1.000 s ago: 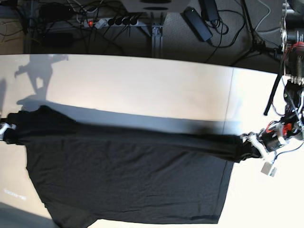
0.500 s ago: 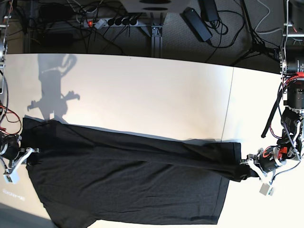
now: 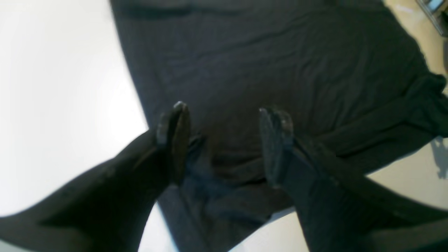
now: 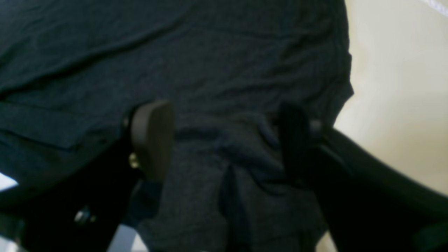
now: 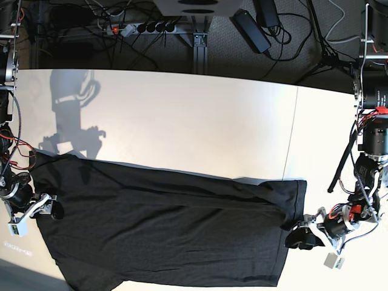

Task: Fold the T-shirt properly
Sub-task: 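Lift the shoulder edge and fold it over toward the hem, then lower the folded edge onto the shirt and release both grippers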

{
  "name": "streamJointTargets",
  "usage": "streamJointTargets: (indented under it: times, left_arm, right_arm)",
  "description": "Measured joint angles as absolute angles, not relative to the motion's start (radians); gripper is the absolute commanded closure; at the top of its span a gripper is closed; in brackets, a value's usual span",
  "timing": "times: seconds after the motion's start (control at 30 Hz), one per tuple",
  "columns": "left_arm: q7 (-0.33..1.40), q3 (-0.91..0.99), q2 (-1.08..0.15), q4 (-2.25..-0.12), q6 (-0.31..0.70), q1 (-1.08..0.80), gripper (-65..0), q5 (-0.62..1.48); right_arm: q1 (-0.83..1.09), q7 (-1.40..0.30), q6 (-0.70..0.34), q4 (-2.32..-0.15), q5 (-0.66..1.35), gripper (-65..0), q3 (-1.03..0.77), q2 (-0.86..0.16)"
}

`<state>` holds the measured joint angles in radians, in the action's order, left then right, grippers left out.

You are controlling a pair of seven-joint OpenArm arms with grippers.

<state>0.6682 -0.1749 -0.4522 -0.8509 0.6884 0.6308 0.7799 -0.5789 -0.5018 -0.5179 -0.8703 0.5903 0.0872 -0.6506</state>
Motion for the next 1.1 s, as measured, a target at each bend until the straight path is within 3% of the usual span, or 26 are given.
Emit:
streamJointTargets:
  times: [0.07, 0.17, 0.43, 0.53, 0.7, 0.93, 1.1]
  left_arm:
    - [0.672, -0.176, -0.431, -0.85, 0.689, 0.618, -28.4, 0.749]
    - [0.672, -0.176, -0.397, -0.85, 0.689, 0.604, -12.8, 0.682]
    - [0.622, -0.176, -0.299, -0.803, 0.678, 0.595, 0.0, 0.53]
    - [0.607, -0.175, -0.277, -0.734, 0.667, 0.587, 0.0, 0.46]
    - [0.575, -0.174, -0.263, -0.691, 0.564, 0.583, 0.0, 0.37]
    - [0.523, -0.17, -0.263, -0.696, 0.559, 0.548, 0.0, 0.356]
    - [0.502, -0.169, -0.269, -0.719, 0.58, 0.508, 0.0, 0.368]
  right_arm:
    - [-0.579, -0.501, -0.518, -0.867, 0.592, -35.1, 0.087, -0.643]
    - [-0.58, -0.502, -0.518, -0.845, 0.545, 0.0, 0.086, -0.617]
    - [-0.577, -0.499, -0.517, -0.754, 0.484, 0.0, 0.085, -0.577]
    - [-0.57, -0.498, -0.517, -0.716, 0.482, 0.0, 0.085, -0.574]
    - [-0.532, -0.47, -0.517, -0.675, 0.488, 0.0, 0.083, -0.576]
    - [-0.457, -0.407, -0.515, -0.662, 0.528, 0.0, 0.074, -0.58]
    - [-0.39, -0.459, -0.514, -0.705, 0.553, 0.0, 0.072, -0.593]
